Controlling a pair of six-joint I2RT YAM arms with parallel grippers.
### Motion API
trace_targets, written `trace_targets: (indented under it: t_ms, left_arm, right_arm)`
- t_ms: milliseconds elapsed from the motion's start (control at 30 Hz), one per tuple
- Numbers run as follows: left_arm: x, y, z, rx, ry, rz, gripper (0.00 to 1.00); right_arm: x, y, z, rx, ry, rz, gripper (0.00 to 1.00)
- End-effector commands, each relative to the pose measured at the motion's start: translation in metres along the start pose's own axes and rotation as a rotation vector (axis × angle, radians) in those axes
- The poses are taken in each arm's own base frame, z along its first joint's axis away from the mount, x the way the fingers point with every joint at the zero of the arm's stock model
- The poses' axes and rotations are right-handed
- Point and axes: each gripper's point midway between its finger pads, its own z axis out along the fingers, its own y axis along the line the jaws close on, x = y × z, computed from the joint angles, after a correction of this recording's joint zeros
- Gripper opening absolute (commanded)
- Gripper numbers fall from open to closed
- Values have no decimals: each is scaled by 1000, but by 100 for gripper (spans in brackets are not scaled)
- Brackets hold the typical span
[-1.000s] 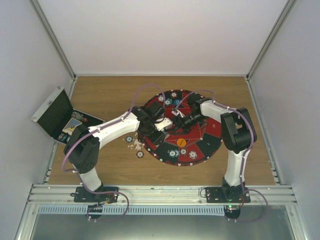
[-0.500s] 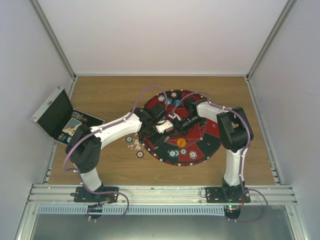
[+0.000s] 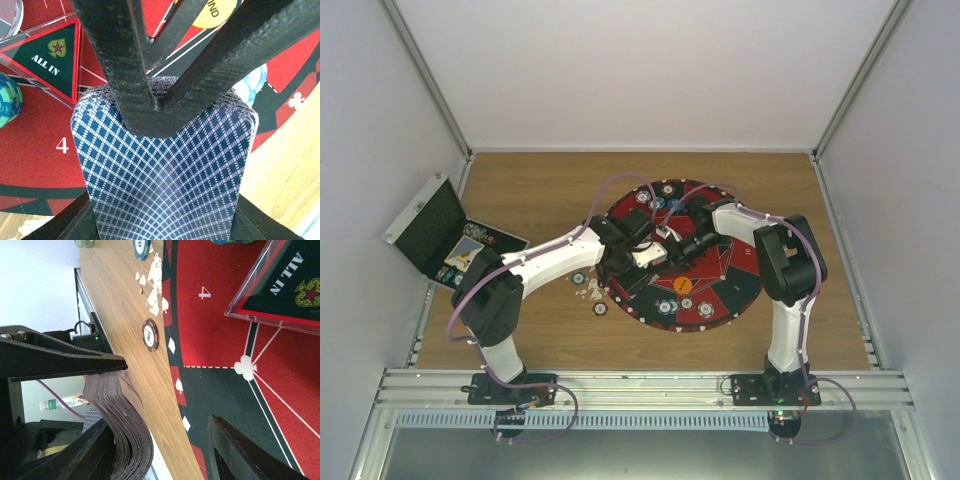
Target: Distribute texas hold em gaming equipment
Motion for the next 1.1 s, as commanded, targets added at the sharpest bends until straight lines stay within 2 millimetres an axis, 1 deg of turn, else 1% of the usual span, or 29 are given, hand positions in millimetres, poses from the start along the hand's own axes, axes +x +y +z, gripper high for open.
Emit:
trace_targets:
  t_ms: [0, 167, 433, 567, 767, 933, 1067]
  left_arm:
    - [-9, 5, -5, -30, -33, 15, 51]
    - [-9, 6, -4, -33, -29, 17, 51]
    - [-8, 6, -3, -33, -24, 16, 51]
    - [-8, 6, -1, -34, -16, 15, 51]
    - [-8, 8, 2, -39, -5, 14, 51]
    - [-9, 9, 3, -45, -2, 16, 51]
    - [-10, 10, 3, -45, -4, 18, 51]
  right_arm:
    - [-2, -12, -12, 96, -22, -16, 51]
    - [-7, -11, -20, 86, -45, -14, 49]
    - [-10, -6, -23, 63, -55, -17, 46]
    - [-12, 8, -23, -5, -63, -35, 37]
    - [-13, 24, -27, -60, -77, -69, 17]
    - [-13, 29, -28, -93, -83, -81, 2]
    - [-14, 31, -30, -102, -90, -83, 1]
